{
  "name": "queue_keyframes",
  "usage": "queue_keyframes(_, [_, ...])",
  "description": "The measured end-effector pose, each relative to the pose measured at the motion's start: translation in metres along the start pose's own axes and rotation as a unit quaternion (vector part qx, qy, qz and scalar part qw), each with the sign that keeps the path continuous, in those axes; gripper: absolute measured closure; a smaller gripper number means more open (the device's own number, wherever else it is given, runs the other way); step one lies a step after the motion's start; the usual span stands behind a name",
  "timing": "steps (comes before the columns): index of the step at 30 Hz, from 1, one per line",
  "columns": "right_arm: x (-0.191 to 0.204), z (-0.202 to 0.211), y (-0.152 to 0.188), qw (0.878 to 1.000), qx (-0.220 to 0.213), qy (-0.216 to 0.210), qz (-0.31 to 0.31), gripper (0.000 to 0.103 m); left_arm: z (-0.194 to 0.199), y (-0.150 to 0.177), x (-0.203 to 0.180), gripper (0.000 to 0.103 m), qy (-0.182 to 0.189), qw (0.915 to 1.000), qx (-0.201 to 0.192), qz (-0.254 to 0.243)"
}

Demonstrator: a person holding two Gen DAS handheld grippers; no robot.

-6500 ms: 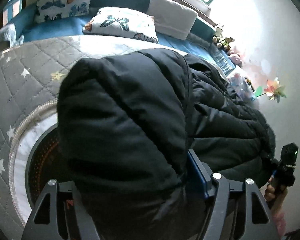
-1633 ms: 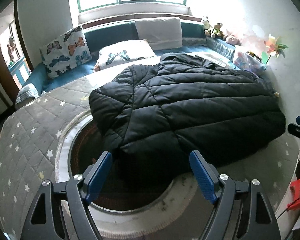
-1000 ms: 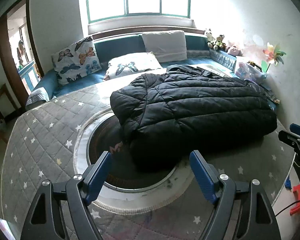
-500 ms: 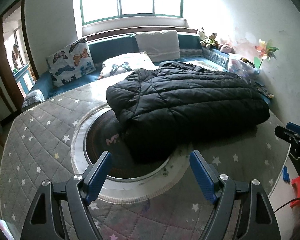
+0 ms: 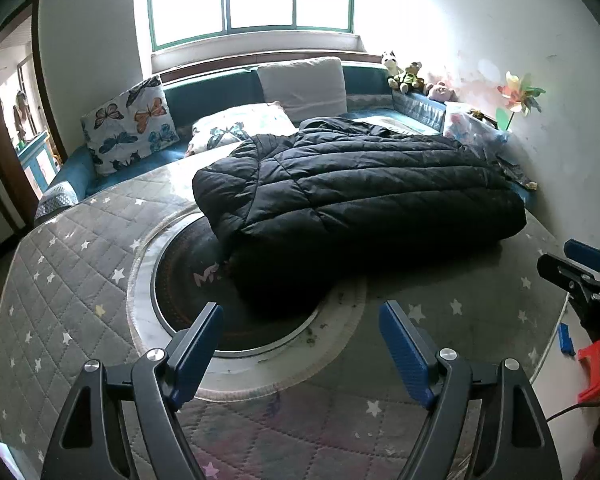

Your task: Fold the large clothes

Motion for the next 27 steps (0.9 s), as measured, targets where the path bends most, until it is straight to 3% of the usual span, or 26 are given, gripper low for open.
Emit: queue_keyframes(27, [0.012,-0.017,0.005,1.000,0.020,-0.023,0.006,0.020,-0.020,0.002,-0.012,0.018,-0.005,0.9997,0.012,-0.020])
Point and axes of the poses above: each gripper's, at about its wrist camera, not at the fingertips, and z roughly against the way its jaws point, x to its left, y to its underside, the point moved 7 cm from there along -z, roughly the way its jaws point, and after that the axes turned 9 degrees about y, right-handed, at the moved point
